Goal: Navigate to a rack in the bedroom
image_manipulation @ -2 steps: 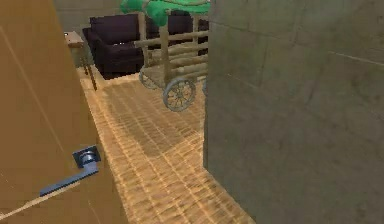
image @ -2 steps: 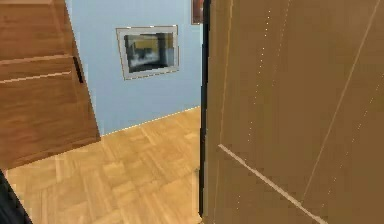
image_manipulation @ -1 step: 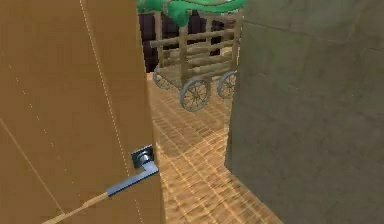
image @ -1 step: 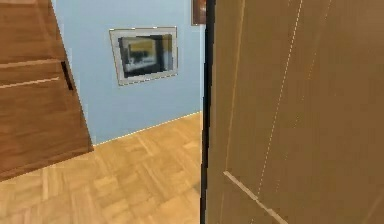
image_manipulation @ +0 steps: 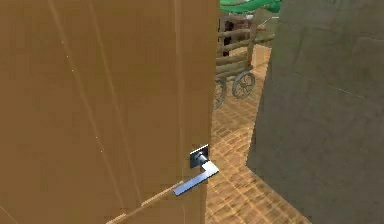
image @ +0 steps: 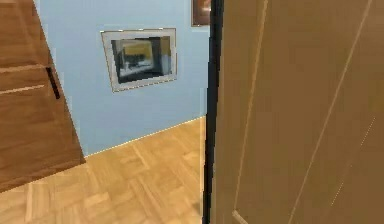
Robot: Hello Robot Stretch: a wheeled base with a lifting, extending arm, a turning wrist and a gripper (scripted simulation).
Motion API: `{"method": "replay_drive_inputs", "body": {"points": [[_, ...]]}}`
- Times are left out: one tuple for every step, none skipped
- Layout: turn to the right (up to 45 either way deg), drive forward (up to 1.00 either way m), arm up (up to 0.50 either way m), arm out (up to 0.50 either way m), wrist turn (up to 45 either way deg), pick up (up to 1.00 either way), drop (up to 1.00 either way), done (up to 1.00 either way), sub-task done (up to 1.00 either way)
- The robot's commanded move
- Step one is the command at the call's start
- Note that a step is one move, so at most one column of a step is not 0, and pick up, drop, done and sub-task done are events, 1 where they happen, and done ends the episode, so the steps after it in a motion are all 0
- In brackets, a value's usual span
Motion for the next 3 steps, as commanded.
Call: {"method": "replay_drive_inputs", "body": {"points": [[-33.0, 0.00, 0.00, 0.00, 0.0, 0.00, 0.00, 0.00, 0.00], [0.0, 0.75, 0.00, 0.00, 0.0, 0.00, 0.00, 0.00, 0.00], [-33.0, 0.00, 0.00, 0.00, 0.0, 0.00, 0.00, 0.00, 0.00]]}}
